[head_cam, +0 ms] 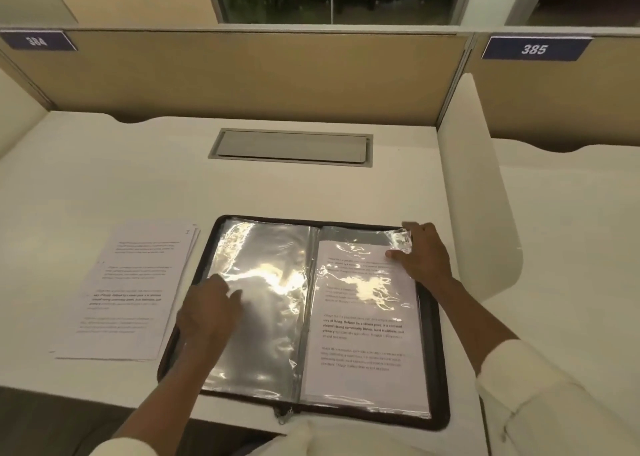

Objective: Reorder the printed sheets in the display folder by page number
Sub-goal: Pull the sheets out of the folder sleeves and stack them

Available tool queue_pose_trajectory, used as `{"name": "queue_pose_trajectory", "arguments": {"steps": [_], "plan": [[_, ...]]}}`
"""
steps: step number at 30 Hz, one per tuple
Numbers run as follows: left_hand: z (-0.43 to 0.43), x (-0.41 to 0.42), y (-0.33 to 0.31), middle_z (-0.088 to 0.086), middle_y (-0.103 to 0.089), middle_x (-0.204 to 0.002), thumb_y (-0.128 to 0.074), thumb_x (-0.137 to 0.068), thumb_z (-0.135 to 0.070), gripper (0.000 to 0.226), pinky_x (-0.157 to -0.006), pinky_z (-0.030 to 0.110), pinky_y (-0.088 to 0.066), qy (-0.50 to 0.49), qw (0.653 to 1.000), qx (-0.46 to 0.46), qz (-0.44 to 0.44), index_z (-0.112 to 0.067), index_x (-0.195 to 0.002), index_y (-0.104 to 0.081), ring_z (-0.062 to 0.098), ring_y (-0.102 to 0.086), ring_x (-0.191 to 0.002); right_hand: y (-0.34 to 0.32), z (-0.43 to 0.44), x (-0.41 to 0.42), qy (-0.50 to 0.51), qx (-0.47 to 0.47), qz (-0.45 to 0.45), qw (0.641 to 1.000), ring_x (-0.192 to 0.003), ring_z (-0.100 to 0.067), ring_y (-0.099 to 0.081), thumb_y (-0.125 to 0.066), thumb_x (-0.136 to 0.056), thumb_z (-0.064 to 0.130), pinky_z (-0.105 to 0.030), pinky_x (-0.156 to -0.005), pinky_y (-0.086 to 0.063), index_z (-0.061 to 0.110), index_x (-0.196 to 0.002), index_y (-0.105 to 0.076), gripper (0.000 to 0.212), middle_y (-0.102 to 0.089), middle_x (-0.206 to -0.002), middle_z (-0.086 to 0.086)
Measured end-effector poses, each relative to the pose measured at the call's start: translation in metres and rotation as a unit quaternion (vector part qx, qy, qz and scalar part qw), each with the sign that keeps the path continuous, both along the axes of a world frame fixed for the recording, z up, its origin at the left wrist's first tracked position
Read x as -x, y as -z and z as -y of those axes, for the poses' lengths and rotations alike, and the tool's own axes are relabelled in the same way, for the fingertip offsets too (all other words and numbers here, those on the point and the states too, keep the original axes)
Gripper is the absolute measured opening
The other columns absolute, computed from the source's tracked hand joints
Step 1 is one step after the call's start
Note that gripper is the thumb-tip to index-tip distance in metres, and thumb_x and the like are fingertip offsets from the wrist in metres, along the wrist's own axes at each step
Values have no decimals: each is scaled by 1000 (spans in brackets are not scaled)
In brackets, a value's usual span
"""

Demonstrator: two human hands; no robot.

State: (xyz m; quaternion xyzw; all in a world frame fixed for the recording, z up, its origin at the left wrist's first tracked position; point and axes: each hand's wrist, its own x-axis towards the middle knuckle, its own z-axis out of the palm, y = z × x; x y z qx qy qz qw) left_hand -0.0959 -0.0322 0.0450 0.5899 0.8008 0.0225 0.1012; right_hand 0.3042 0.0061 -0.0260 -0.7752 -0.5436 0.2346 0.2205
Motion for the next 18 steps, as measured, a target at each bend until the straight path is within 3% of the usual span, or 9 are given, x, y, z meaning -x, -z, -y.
{"name": "queue_pose_trajectory", "arguments": {"steps": [3, 5, 8, 12, 15, 18], "plan": [[-5, -39, -6, -14, -61, -71, -72, -96, -47, 32, -69, 30, -49, 20, 996, 20, 86, -31, -72, -59, 11, -59, -67, -10, -15, -4, 4, 5, -10, 1000, -107, -27, -61, -92, -76, 28, -40, -92, -51, 21, -141, -57, 75, -59, -115, -8], [-9, -62, -5, -18, -66, -69, -77, -92, -46, 31, -72, 30, -55, 29, 985, 27, 169, -33, -69, -62, 8, -65, -68, -15, -24, -7, 10, -6, -35, 999, -99, -26, -67, -89, -76, 16, -40, -89, -55, 21, -133, -61, 64, -67, -101, -4], [-15, -94, -2, -13, -74, -68, -81, -89, -47, 27, -78, 34, -61, 54, 957, 44, 282, -27, -74, -73, 8, -73, -69, -31, -32, -4, -3, -1, -50, 999, -88, -17, -73, -83, -82, 10, -37, -84, -60, 22, -111, -75, 33, -73, -84, 8], [-22, -134, -16, 0, -80, -76, -74, -95, -52, 43, -76, 40, -66, 8, 885, 117, 450, -9, -91, -78, 18, -78, -70, -57, -34, 9, -69, 45, -65, 994, -88, -14, -72, -85, -88, 17, -26, -76, -55, 19, -94, -83, 7, -77, -87, 7], [-38, -154, -22, 11, -81, -84, -61, -99, -63, 65, -76, 40, -65, -65, 828, 201, 520, 0, -100, -77, 29, -79, -78, -74, -29, 20, -94, 76, -60, 991, -83, -10, -70, -88, -85, 23, -33, -78, -60, 25, -86, -81, 7, -76, -83, 9], [-55, -167, -22, 16, -81, -89, -56, -96, -73, 78, -73, 38, -65, -109, 796, 237, 547, 2, -103, -76, 36, -80, -87, -85, -26, 31, -114, 81, -68, 988, -80, -11, -69, -95, -75, 31, -36, -75, -60, 27, -79, -74, 22, -73, -81, 10]]}}
